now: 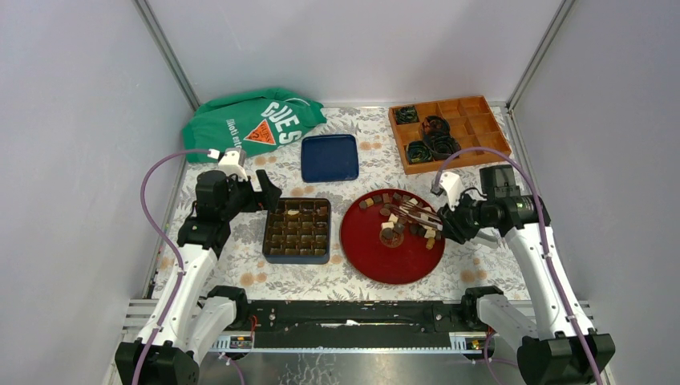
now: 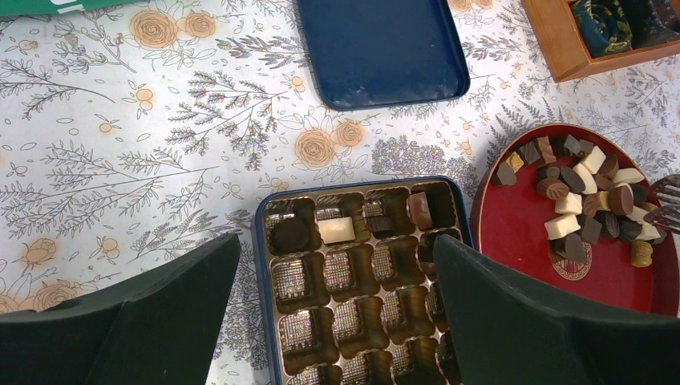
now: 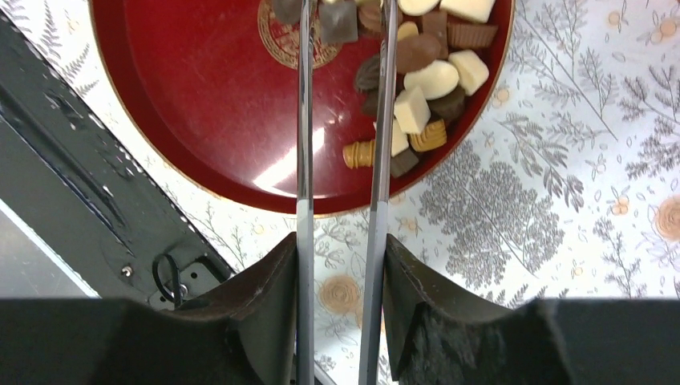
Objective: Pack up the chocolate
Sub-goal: Pick up the fake chocolate from the plate, then place the fake chocolate in the packing box, then pick up the fake chocolate from the plate.
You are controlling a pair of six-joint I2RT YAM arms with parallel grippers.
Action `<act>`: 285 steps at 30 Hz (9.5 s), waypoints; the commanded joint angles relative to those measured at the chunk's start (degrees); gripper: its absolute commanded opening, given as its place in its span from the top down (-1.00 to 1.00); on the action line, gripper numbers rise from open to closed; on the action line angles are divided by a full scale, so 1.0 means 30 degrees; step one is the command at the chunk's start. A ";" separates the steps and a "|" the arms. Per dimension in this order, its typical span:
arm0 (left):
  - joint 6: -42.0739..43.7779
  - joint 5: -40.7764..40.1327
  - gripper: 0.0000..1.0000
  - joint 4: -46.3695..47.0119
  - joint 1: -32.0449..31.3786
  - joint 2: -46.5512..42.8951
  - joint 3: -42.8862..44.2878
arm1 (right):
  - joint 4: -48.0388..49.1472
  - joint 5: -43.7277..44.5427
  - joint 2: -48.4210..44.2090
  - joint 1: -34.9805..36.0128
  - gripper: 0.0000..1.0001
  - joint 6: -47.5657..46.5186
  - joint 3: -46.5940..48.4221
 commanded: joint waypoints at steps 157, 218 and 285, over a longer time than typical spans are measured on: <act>0.0222 -0.0476 -0.97 0.0279 0.0104 -0.0337 0.0395 | 0.4067 0.3176 1.4194 1.3908 0.06 0.1421 1.1780; 0.0039 -0.2133 -0.97 0.0617 -0.0568 -0.1105 0.0192 | 0.6427 -0.6310 -0.0888 -0.1735 0.10 0.1058 -0.3351; 0.0025 0.2090 -0.97 0.1365 -0.3893 -0.3237 -0.0372 | 0.1630 0.0684 -0.2466 -0.1036 0.14 -0.3433 -0.3682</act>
